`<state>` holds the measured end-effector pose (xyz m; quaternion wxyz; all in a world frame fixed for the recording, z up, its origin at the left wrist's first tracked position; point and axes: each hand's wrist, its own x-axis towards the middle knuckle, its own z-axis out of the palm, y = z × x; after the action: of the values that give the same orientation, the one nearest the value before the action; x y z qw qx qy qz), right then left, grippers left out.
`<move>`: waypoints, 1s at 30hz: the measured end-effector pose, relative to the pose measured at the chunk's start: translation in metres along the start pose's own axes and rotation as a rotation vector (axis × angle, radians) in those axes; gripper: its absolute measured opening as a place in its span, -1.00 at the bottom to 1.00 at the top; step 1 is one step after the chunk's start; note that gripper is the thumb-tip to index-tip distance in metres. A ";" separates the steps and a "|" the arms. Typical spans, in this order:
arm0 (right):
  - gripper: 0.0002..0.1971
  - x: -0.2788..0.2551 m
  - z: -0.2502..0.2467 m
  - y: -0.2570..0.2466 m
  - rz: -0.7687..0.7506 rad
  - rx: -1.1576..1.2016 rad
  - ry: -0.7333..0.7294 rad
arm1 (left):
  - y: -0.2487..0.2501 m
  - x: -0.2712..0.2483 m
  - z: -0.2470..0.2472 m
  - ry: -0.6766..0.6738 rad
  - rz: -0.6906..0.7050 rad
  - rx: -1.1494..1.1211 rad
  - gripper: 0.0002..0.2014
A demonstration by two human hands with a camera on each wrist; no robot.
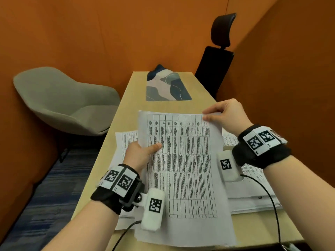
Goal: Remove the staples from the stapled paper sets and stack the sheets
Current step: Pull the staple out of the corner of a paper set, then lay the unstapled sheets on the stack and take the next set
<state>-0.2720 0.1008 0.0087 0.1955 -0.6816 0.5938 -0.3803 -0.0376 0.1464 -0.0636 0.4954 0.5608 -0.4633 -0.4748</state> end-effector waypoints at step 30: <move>-0.68 0.021 0.006 0.071 0.288 0.025 0.301 | -0.037 0.006 0.012 0.013 -0.082 0.221 -0.76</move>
<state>-0.3145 0.0641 -0.0398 0.1651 -0.5226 0.7029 -0.4534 -0.0469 0.1420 -0.1016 0.4136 0.6336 -0.4864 -0.4369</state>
